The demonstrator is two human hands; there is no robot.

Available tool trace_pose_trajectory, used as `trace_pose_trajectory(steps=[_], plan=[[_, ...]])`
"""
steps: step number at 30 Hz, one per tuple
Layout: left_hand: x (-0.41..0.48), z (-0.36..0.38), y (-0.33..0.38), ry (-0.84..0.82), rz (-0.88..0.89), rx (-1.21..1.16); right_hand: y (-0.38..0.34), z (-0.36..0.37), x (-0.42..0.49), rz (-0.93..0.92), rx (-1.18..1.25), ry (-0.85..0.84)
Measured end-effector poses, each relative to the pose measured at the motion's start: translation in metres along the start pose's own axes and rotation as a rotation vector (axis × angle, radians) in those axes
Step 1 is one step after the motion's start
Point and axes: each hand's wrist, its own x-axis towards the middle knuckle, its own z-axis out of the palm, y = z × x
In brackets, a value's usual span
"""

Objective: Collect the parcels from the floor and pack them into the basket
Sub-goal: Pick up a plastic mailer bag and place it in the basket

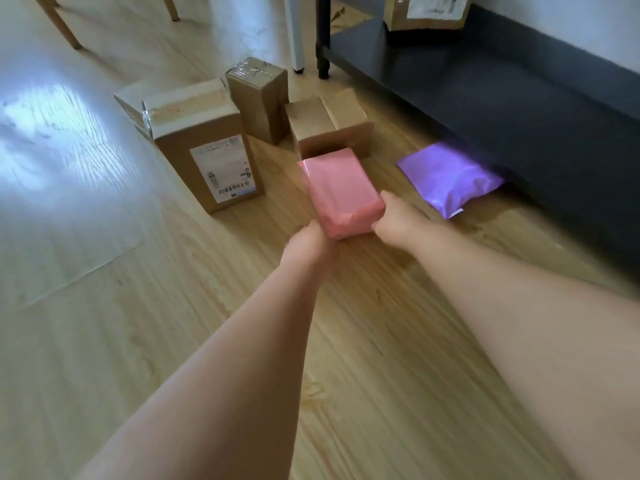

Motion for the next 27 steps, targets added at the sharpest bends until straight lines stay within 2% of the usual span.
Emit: trace_pose_trajectory(steps=[3, 9, 11, 19, 27], plan=[[0.002, 0.004, -0.004, 0.019, 0.004, -0.050, -0.002, 0.011, 0.006, -0.005, 0.126, -0.004], [-0.029, -0.007, 0.008, 0.216, -0.040, -0.248, 0.009, 0.003, -0.022, 0.028, 0.246, 0.033], [-0.046, -0.017, 0.015, 0.234, -0.055, -0.278, 0.011, -0.006, -0.040, 0.056, 0.306, 0.030], [-0.147, -0.092, 0.048, 0.159, -0.260, -0.512, -0.011, -0.067, -0.147, 0.176, 0.543, -0.072], [-0.228, -0.197, 0.121, 0.024, -0.341, -0.548, -0.038, -0.189, -0.260, 0.265, 0.884, -0.217]])
